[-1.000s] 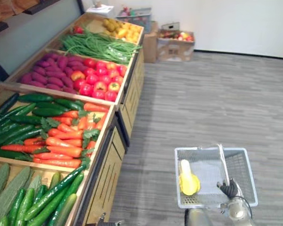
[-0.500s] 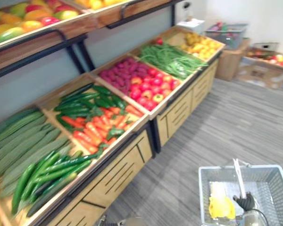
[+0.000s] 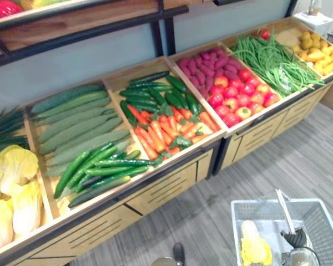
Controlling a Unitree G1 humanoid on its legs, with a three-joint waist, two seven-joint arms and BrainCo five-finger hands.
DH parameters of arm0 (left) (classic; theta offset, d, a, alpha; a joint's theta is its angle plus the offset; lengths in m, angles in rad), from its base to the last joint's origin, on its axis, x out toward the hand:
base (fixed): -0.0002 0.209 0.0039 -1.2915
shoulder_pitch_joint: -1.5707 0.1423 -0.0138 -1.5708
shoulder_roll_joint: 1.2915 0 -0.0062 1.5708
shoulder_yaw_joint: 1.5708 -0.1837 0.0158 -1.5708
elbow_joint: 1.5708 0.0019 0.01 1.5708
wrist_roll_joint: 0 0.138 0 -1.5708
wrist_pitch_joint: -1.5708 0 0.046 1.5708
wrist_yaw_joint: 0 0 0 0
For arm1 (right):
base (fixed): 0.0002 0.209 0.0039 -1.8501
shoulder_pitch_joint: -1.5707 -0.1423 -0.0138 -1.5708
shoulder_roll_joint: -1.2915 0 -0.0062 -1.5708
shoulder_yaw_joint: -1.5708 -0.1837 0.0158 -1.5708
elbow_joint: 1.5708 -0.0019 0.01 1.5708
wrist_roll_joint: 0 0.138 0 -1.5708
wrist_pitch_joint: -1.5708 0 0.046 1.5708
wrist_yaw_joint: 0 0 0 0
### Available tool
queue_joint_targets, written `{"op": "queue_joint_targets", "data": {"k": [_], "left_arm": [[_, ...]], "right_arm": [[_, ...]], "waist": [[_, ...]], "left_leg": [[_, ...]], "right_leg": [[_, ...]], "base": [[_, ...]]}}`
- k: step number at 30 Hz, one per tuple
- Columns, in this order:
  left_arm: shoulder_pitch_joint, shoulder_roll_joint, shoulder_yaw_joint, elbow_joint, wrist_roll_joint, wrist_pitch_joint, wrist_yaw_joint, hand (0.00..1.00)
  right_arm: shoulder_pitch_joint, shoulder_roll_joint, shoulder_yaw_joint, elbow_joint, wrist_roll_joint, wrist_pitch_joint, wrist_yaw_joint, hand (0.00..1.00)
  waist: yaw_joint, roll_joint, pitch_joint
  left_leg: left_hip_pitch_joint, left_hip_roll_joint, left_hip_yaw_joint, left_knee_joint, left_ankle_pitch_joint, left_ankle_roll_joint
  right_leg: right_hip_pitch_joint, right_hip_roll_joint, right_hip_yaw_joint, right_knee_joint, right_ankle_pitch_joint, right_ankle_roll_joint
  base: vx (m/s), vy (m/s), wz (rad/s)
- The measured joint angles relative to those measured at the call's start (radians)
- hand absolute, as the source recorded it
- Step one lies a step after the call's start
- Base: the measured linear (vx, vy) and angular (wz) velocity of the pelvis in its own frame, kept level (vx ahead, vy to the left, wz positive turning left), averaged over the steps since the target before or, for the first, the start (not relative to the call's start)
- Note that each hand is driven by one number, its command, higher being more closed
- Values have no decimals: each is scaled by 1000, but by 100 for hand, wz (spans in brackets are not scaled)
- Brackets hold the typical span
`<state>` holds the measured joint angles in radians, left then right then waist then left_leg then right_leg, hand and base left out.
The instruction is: Pick vegetable in the basket
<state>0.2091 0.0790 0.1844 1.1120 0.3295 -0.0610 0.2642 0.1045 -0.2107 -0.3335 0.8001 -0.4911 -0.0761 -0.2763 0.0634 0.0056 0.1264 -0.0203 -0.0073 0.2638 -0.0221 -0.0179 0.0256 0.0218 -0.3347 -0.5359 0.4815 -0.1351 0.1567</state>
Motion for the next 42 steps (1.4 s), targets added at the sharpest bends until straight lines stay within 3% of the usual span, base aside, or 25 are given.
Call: {"op": "queue_joint_targets", "data": {"k": [2,3,4,5,8,11,14,16,17,18,19,22,25,26,31,38,42], "left_arm": [[12,15,-3,-6,-1,0,-4,0],[12,17,-3,-10,-1,1,-6,0],[12,28,-3,-18,-5,4,-6,0],[5,35,-1,-23,-10,6,-6,0],[-5,34,22,-39,-13,6,-5,0],[-48,23,58,-40,-45,5,-1,0],[-71,14,89,-51,-51,4,11,0],[-59,16,123,-65,-52,-4,27,0],[-62,19,155,-59,-54,0,36,0],[-58,7,160,-58,-55,-1,38,0],[-53,-29,179,-57,-55,-4,44,0],[-33,-80,229,-56,-76,-4,45,0],[-26,-97,291,-57,-94,-2,46,0],[-26,-99,295,-59,-133,-2,48,0],[-28,-109,310,-61,-171,-1,64,0],[-49,-118,394,-78,-171,21,123,0],[-41,-117,393,-281,-167,19,217,0]], "right_arm": [[-1,29,0,1,5,1,1,100],[-2,35,-1,1,20,1,1,100],[-3,49,-1,2,31,1,0,100],[-3,58,-2,2,38,-1,0,100],[-4,58,-5,2,40,-2,0,100],[-1,68,-15,7,63,-4,1,100],[8,84,-63,40,89,-4,0,100],[47,117,-108,48,112,-1,-6,100],[49,123,-143,84,121,0,-6,100],[46,119,-161,91,132,2,-7,100],[41,105,-208,101,151,1,-23,100],[21,73,-223,138,183,1,-24,100],[25,73,-257,151,186,6,-26,100],[35,73,-282,151,187,6,-33,100],[67,70,-291,154,186,6,-43,100],[89,53,-346,159,185,6,-44,100],[96,58,-366,163,183,6,-45,100]], "waist": [[-11,-23,1],[-16,-25,4],[-33,-27,3],[-42,-37,7],[-40,-40,11],[-37,-42,9],[-38,-51,4],[-38,-104,-24],[-33,-116,-34],[-34,-94,-41],[-34,-48,-45],[-32,9,-48],[-33,12,-45],[-33,11,-45],[-37,17,-45],[-45,25,-51],[-44,40,-60]], "left_leg": [[34,-18,-29,-13,-7,10],[43,-16,-39,-13,-10,15],[43,-12,-69,-1,-19,29],[43,-1,-94,12,-27,30],[54,28,-128,39,-46,21],[58,83,-197,66,-69,-24],[55,123,-280,104,-110,-88],[40,128,-338,130,-145,-156],[46,158,-363,135,-159,-193],[41,191,-348,133,-145,-193],[45,255,-296,114,-107,-206],[52,322,-260,59,-6,-233],[55,344,-229,88,77,-213],[54,341,-181,114,103,-181],[54,330,-56,76,162,-137],[62,272,-23,-18,164,-138],[62,254,-5,-51,107,-186]], "right_leg": [[-119,-55,129,259,94,-67],[-154,-53,171,311,132,-73],[-197,-34,240,375,124,-63],[-214,0,270,382,48,-55],[-228,47,269,271,-31,-58],[-226,127,403,-51,-24,-47],[-226,140,560,-198,1,-21],[-221,108,587,-206,49,22],[-216,115,540,-172,38,45],[-213,137,511,-171,35,25],[-210,189,469,-165,5,-11],[-201,252,436,-181,-2,-51],[-129,278,404,-243,14,-80],[-97,273,388,-265,17,-86],[-87,260,363,-296,7,-91],[-69,213,318,-350,43,-49],[-46,197,289,-401,86,-25]], "base": [[174,120,32],[197,33,45],[193,-18,63],[179,-42,65],[170,-90,40],[188,-239,59],[166,-345,81],[198,-596,93],[187,-610,75],[233,-520,69],[173,-346,48],[167,-385,17],[122,-261,15],[79,-206,31],[-19,-73,24],[-30,95,25],[-28,177,23]]}}
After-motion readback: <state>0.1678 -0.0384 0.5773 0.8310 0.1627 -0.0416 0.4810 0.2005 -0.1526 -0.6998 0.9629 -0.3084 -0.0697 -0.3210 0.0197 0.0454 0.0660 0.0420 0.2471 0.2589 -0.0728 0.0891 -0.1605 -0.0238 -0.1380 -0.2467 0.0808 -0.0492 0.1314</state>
